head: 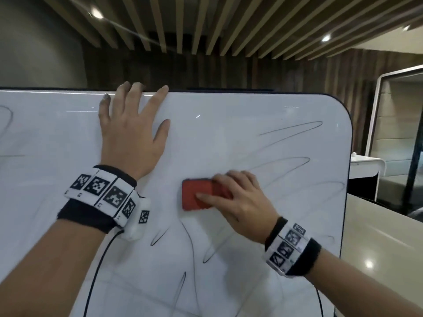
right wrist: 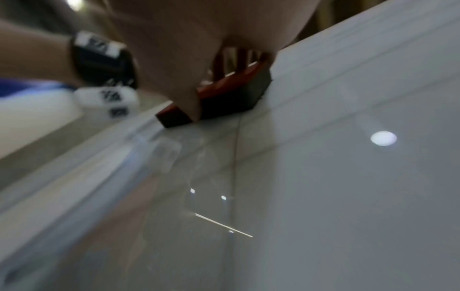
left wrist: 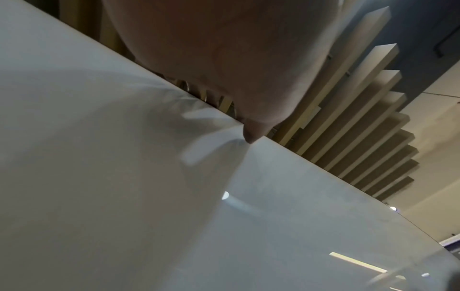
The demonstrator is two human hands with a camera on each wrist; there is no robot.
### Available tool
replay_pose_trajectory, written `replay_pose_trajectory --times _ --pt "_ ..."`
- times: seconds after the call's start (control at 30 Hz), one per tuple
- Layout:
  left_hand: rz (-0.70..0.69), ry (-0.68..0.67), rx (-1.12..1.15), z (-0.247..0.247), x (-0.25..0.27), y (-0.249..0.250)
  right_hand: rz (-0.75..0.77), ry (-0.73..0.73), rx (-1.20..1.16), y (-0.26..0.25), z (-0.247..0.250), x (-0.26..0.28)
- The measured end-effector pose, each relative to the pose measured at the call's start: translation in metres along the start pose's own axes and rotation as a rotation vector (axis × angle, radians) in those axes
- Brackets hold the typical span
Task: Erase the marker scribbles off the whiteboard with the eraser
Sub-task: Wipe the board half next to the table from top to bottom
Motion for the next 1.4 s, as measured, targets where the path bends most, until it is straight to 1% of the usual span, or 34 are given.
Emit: replay_pose_trajectory --times 0.03,0.07,0.1,0.13,0.2,0.23,0.27,0.3,0.33,0.4,0.43,0.47,0.5,0.53,0.57,0.63,0.67,0.7,0.73,0.8,0.83,0.87,0.9,0.93,1.07,1.1,1.13,1.17,1.2,1.27,1.3,1.33,1.37,1.4 --pt "-0.003 -0.005 -0.006 -0.001 0.000 0.000 0.060 -0.062 0.017 -0.001 -0.003 0.002" --pt "-0.004 -0.007 -0.009 -0.001 0.000 0.000 0.055 -0.064 0.029 0.011 0.003 -0.004" --pt "-0.004 -0.006 -0.010 -0.002 0.001 0.000 -0.010 0.008 0.032 0.033 0.015 -0.014" --pt "-0.004 -0.003 -0.008 -0.001 0.001 0.001 -0.132 0.114 0.027 0.063 0.032 -0.024" --pt "-0.007 -0.002 -0.005 0.000 0.002 0.002 -0.465 0.311 -0.025 0.129 0.067 -0.029" --pt "-0.006 -0.003 -0.002 0.000 0.002 0.002 -0.614 0.380 -0.069 0.149 0.075 -0.023" --pt "-0.002 -0.004 0.001 0.001 0.002 0.001 -0.690 0.418 -0.096 0.150 0.075 -0.018" --pt "0.004 -0.005 0.002 0.001 0.002 0.001 -0.663 0.408 -0.083 0.135 0.068 -0.016" --pt "0.006 -0.008 0.000 0.001 0.002 0.001 -0.537 0.349 -0.066 0.106 0.056 -0.016" --pt "0.005 -0.021 -0.012 0.000 0.002 0.000 -0.118 0.140 -0.040 0.034 0.022 -0.012" --pt "0.005 -0.027 -0.018 -0.001 0.002 0.000 0.038 0.019 -0.016 0.013 0.008 -0.007" --pt "0.006 -0.033 -0.022 -0.001 0.002 0.000 0.121 -0.070 0.006 0.010 0.004 -0.008" --pt "0.006 -0.037 -0.024 -0.002 0.002 0.000 0.129 -0.077 0.022 0.023 0.010 -0.014" --pt "0.007 -0.037 -0.023 -0.002 0.002 0.000 0.061 -0.014 0.025 0.045 0.021 -0.024" --pt "0.008 -0.035 -0.020 -0.002 0.001 0.000 -0.086 0.089 0.029 0.077 0.038 -0.031" --pt "0.008 -0.027 -0.015 -0.002 0.002 0.000 -0.497 0.299 -0.006 0.142 0.071 -0.026" --pt "0.009 -0.022 -0.014 -0.001 0.002 0.000 -0.640 0.361 -0.041 0.154 0.075 -0.017" --pt "0.012 -0.018 -0.012 -0.001 0.003 0.000 -0.653 0.375 -0.041 0.145 0.072 -0.012" --pt "0.012 -0.016 -0.012 -0.001 0.003 0.000 -0.555 0.329 -0.017 0.121 0.061 -0.010" --pt "0.009 -0.024 -0.012 -0.002 0.003 0.000 -0.155 0.130 0.015 0.052 0.028 -0.002" --pt "0.011 -0.026 -0.013 -0.002 0.003 0.000 0.012 0.015 0.033 0.028 0.015 0.007" --pt "0.015 -0.027 -0.016 -0.003 0.003 -0.001 0.107 -0.076 0.062 0.020 0.008 0.012" --pt "0.018 -0.027 -0.016 -0.004 0.003 -0.001 0.128 -0.110 0.077 0.026 0.010 0.010" --pt "0.020 -0.025 -0.012 -0.004 0.002 -0.001 0.071 -0.073 0.079 0.042 0.017 0.005" --pt "0.027 -0.013 0.006 -0.004 0.003 0.000 -0.499 0.262 0.003 0.124 0.063 0.000" --pt "0.030 -0.009 0.008 -0.004 0.003 0.000 -0.583 0.299 -0.001 0.127 0.063 0.004" --pt "0.033 -0.006 0.011 -0.003 0.004 0.001 -0.598 0.299 0.013 0.117 0.057 0.007" --pt "0.035 -0.005 0.012 -0.003 0.003 0.001 -0.535 0.262 0.021 0.095 0.045 0.008" --pt "0.037 -0.005 0.011 -0.003 0.003 0.001 -0.410 0.197 0.025 0.065 0.030 0.009" --pt "0.050 -0.003 0.020 -0.002 0.002 0.002 -0.120 0.009 0.055 0.004 -0.003 0.020" --pt "0.061 0.002 0.028 -0.001 0.002 0.003 -0.036 -0.061 0.075 -0.013 -0.013 0.026" --pt "0.073 0.008 0.032 -0.001 0.001 0.004 -0.011 -0.087 0.087 -0.015 -0.014 0.026" --pt "0.085 0.016 0.034 0.000 -0.001 0.005 -0.044 -0.066 0.083 -0.006 -0.008 0.020" --pt "0.097 0.028 0.036 0.001 -0.002 0.005 -0.116 -0.007 0.071 0.012 0.004 0.014"
Point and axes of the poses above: each hand's wrist, its own x-axis away from the middle knuckle, its own z-axis out of the back of the hand, y = z × x, the point moved 10 cm from there along -x, towards the middle knuckle, and after that the axes turned 3 degrees about -z, right-handed, at the moved point
